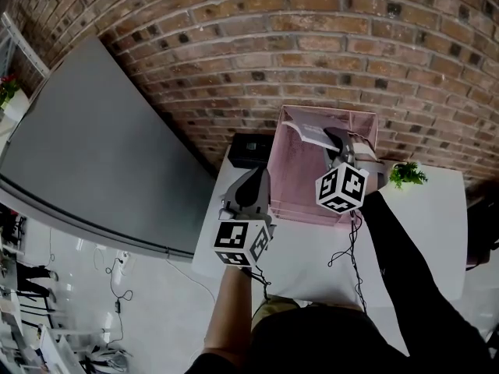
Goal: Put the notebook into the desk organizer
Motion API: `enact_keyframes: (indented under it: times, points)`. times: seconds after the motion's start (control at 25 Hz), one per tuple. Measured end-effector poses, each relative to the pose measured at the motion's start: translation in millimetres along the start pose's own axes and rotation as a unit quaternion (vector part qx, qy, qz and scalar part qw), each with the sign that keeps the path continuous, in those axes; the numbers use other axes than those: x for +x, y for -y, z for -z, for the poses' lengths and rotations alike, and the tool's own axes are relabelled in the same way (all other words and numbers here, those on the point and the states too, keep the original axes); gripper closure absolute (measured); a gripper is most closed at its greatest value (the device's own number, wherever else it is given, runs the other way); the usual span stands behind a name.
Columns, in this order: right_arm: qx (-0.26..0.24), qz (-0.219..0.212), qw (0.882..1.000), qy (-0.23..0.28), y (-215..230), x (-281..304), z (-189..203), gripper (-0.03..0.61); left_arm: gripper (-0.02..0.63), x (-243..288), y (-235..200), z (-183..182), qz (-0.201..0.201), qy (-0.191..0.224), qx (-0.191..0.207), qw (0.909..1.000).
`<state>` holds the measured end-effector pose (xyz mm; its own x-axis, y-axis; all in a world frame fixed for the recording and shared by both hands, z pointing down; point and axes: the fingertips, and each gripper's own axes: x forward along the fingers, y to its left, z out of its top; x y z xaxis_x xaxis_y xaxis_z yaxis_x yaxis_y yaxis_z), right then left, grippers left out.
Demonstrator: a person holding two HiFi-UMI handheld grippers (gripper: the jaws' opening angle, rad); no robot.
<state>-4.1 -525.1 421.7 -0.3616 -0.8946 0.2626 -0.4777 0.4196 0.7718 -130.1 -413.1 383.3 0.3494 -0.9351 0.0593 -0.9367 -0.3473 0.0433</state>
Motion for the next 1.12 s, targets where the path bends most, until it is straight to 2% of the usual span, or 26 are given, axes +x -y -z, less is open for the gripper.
enact_keyframes:
  times: [0.4, 0.72, 1.12]
  points:
    - [-0.028, -0.079, 0.996, -0.037, -41, 2, -3, 0.546, 0.606, -5, -10, 1, 0.003, -0.002, -0.007, 1.0]
    - [-0.036, -0.116, 0.991, -0.059, -63, 4, 1, 0.54, 0.607, -9, -18, 2, 0.007, -0.006, -0.002, 1.0]
    - [-0.021, -0.183, 0.979, -0.082, -97, 3, 9, 0.538, 0.606, -12, -26, 12, 0.006, -0.029, 0.011, 0.9995]
